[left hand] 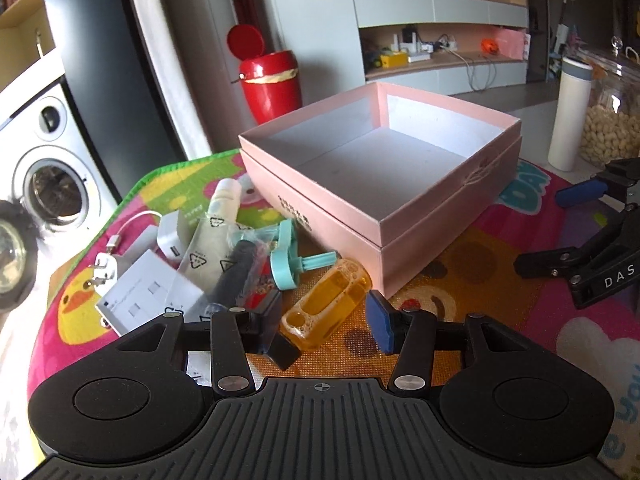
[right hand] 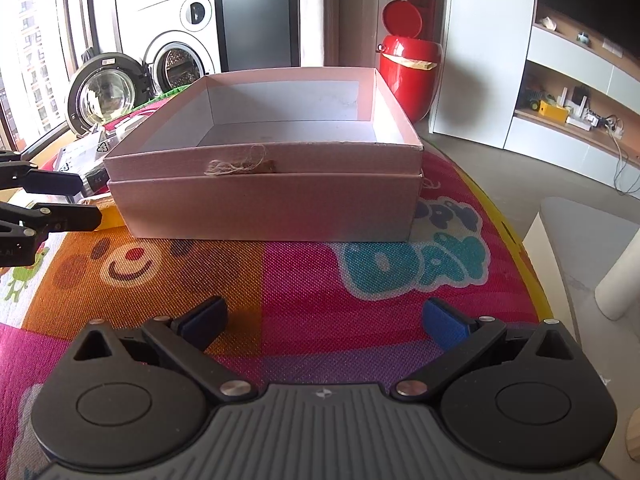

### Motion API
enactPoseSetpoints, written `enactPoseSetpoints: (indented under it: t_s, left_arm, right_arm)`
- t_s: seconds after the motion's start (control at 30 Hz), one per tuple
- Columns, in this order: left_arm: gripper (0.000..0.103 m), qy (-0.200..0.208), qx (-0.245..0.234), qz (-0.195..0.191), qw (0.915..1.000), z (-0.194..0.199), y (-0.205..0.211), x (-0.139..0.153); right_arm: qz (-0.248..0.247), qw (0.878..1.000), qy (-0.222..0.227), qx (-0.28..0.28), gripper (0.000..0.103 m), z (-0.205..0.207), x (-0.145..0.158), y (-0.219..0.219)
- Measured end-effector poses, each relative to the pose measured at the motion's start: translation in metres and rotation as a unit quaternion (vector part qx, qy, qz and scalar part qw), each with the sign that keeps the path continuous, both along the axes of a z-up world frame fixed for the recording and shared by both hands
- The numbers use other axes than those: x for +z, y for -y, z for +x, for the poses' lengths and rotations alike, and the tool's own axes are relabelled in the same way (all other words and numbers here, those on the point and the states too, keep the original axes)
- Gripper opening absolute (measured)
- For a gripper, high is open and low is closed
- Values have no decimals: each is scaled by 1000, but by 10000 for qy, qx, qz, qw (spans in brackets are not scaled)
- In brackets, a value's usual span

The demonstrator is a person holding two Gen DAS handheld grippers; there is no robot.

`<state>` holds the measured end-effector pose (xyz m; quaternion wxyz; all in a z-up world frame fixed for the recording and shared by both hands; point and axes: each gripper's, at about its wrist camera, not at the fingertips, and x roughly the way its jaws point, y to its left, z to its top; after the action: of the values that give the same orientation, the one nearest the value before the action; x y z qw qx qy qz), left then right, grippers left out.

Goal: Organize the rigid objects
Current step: 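Grasp the yellow oil bottle with the left tool while the right tool grasps the white USB-C box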

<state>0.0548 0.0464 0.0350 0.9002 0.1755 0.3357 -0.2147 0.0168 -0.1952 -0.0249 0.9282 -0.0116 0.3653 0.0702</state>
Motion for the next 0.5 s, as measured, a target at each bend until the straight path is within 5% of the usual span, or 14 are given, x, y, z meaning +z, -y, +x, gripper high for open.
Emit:
enactPoseSetpoints:
  t_s: [0.2, 0.33, 0.5]
  left_arm:
    - [51, -245, 117, 5, 9996, 13, 1, -13]
    - [35, -63, 299, -100, 9995, -8, -3, -14]
    - [32, -92, 787, -791, 9937, -43, -32, -7]
  right_arm:
    - [-3, 10000, -1, 22, 103, 1, 0, 0]
    - [24, 9998, 3, 172, 103, -1, 2, 0]
    - [-52, 9975, 115, 696, 92, -9, 6, -11]
